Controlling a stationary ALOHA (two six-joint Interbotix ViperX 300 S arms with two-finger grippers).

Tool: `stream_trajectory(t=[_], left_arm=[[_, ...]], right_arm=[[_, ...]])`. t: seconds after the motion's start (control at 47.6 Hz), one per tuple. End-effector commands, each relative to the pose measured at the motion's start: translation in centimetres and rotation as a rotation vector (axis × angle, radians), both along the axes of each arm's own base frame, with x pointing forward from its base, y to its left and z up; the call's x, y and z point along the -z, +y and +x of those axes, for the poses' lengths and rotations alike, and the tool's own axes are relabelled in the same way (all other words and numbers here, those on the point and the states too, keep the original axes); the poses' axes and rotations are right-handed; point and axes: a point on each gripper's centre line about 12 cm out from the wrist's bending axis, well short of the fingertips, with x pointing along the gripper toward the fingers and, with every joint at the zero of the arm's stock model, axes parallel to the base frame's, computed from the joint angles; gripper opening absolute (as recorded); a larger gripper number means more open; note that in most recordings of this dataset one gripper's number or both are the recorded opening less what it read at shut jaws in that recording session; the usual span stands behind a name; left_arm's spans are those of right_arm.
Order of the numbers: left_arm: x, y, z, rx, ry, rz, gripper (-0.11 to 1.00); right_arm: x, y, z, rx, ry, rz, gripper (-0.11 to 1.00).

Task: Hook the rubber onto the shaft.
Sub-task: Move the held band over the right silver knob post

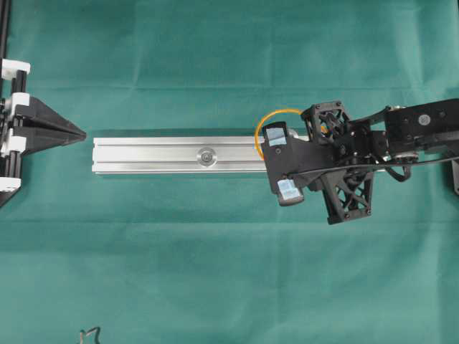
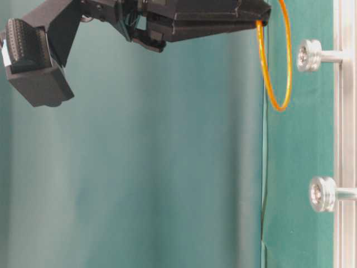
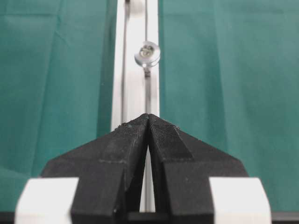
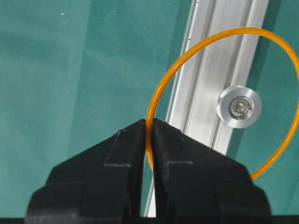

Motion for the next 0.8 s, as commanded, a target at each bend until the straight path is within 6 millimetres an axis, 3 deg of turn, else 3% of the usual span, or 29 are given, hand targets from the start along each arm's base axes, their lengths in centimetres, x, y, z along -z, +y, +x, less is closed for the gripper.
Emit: stream_trajectory(t=[0.0,0.778], left_arm=[[-1.0,0.0,0.4,0.002,-0.025,0.003,0.00],[-1.0,0.0,0.3,0.001,-0.026,0.002,0.00]], right_arm=[[-0.7,0.2,0.2,-0.001,-0.025,0.009,0.07],[-0.7,1.9,0.0,-0.032,-0.022,0.037,0.07]])
